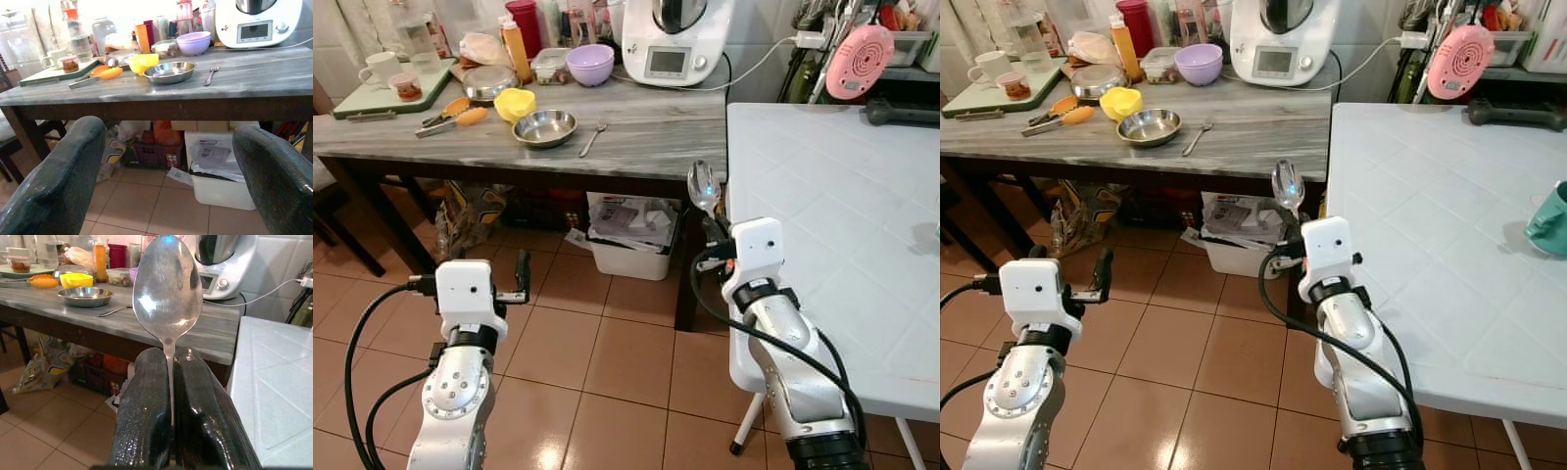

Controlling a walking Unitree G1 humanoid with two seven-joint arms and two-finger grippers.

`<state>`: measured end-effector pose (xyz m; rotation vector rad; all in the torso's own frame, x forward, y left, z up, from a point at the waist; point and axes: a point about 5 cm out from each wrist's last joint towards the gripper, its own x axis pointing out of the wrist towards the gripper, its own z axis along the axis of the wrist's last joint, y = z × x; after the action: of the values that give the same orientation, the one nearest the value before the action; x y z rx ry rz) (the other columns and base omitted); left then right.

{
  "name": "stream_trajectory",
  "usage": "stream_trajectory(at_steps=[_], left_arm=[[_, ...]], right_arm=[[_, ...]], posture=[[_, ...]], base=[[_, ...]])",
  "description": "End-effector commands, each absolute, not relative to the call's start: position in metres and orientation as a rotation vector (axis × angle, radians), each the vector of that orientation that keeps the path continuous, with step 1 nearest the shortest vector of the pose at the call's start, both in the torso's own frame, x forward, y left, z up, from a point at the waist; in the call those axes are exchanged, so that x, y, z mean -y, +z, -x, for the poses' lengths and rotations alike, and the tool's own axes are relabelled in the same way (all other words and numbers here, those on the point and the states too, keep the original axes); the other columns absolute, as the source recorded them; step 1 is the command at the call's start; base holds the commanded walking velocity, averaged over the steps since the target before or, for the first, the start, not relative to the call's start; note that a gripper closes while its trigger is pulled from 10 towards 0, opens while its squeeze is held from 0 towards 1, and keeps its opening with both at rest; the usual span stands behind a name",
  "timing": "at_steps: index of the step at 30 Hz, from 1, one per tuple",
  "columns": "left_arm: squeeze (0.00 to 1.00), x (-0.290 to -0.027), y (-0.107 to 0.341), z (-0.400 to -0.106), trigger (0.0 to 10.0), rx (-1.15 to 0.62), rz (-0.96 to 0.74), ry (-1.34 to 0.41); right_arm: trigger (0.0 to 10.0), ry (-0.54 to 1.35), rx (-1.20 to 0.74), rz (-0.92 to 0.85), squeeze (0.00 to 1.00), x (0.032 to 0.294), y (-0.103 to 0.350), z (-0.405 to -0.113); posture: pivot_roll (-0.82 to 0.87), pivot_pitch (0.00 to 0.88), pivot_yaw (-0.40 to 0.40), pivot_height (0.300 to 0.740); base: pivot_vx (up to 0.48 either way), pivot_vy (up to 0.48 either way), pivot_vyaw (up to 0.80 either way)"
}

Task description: Setting the table

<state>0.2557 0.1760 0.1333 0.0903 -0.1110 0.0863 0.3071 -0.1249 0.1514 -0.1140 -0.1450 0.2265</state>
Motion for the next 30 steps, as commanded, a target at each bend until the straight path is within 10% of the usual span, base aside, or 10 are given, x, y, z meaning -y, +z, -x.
stream_trajectory(at_steps=[1,30], left_arm=[[0.00,-0.178,0.132,-0.257,10.0,0.104,-0.104,0.111],[0.00,-0.212,0.128,-0.262,10.0,0.044,-0.202,0.105]], right_arm=[[10.0,0.224,0.168,0.099,0.00,0.122,0.158,-0.310],[10.0,0.186,0.121,0.076,0.00,0.132,0.145,-0.293]], posture=[[-0.08,0.015,0.072,0.740],[-0.12,0.067,0.109,0.740]], base=[[0.000,0.000,0.00],[0.000,0.000,0.00]])
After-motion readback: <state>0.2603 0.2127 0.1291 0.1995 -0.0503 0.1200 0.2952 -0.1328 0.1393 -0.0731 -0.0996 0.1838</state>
